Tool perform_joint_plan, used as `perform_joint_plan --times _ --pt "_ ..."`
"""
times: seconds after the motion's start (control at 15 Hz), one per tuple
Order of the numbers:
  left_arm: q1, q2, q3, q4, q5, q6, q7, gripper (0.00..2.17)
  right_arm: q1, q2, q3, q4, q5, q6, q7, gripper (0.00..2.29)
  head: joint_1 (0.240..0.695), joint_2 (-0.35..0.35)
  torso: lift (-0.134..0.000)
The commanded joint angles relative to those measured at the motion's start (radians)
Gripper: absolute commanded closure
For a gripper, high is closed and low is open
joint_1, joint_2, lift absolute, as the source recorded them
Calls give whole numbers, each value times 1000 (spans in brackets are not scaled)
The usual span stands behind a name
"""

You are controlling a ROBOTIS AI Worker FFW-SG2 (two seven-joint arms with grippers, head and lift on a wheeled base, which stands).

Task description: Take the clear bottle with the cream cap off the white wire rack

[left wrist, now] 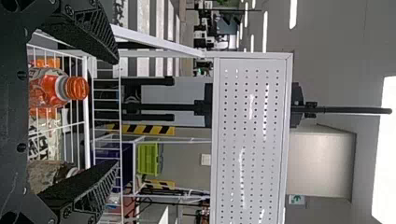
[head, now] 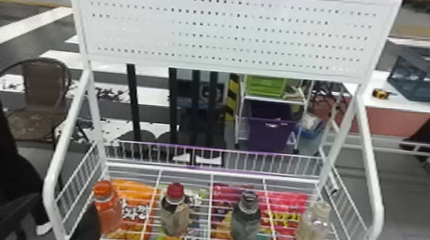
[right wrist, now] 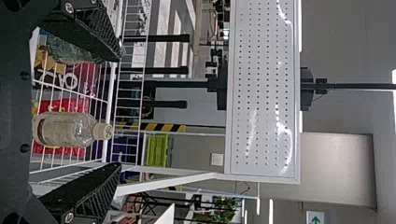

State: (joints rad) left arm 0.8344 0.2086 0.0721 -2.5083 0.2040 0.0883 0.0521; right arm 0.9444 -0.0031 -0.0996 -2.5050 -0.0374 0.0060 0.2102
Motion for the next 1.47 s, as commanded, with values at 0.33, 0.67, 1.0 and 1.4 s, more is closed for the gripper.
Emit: perform_joint_plan --times 0.33,0.67,1.0,1.4 --pt "3 0 0 -6 0 6 0 134 2 4 0 6 -1 -13 0 97 499 0 0" --pt "8 0 0 -7 -2 3 0 134 -24 4 0 100 -1 -86 -14 97 499 0 0" --pt "12 2 0 -18 -5 21 0 134 -168 4 -3 371 -2 -129 -18 97 499 0 0" --pt "29 0 0 -37 -23 40 2 134 -452 4 18 805 17 -369 -26 110 499 0 0"
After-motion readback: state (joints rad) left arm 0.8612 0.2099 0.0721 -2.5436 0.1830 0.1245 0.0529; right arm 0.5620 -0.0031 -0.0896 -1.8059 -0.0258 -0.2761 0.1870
